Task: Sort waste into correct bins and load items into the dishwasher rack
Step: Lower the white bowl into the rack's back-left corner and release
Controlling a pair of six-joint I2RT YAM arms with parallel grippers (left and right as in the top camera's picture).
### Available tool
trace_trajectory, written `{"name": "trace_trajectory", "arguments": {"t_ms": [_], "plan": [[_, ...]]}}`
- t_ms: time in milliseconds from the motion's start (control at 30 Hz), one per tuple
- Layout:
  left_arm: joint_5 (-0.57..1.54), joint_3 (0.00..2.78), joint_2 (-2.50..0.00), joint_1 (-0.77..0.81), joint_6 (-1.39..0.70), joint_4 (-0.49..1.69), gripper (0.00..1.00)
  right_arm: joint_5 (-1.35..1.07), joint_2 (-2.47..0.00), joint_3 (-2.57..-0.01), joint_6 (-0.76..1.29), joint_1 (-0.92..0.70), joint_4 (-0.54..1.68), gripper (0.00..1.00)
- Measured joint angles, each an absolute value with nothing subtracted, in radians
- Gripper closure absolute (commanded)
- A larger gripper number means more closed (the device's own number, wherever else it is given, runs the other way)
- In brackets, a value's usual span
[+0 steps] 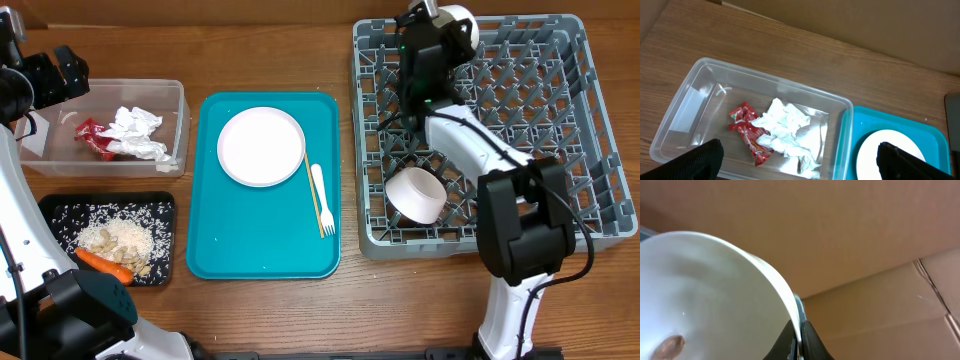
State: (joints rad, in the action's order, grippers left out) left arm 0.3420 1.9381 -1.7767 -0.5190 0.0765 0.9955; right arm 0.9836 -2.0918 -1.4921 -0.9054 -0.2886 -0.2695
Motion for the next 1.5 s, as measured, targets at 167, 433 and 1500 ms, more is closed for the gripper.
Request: {"name": "trace_trajectory", "arguments": {"t_ms": [167, 433, 1500], "plan": [[0.342, 1.938, -1.777, -0.519, 0.076, 0.995, 0.0, 1.043, -2.092, -1.492, -0.849, -0.318, -0.137, 0.96], [0.342, 1.938, -1.777, -0.519, 0.076, 0.995, 0.0, 1.11, -2.084, -1.5, -0.722, -0.327, 0.012, 0.96], [0.342, 1.938, -1.777, -0.519, 0.076, 0.995, 0.0, 1.168, -2.075, -1.51, -0.678, -0.447, 0.161, 0.96]]}}
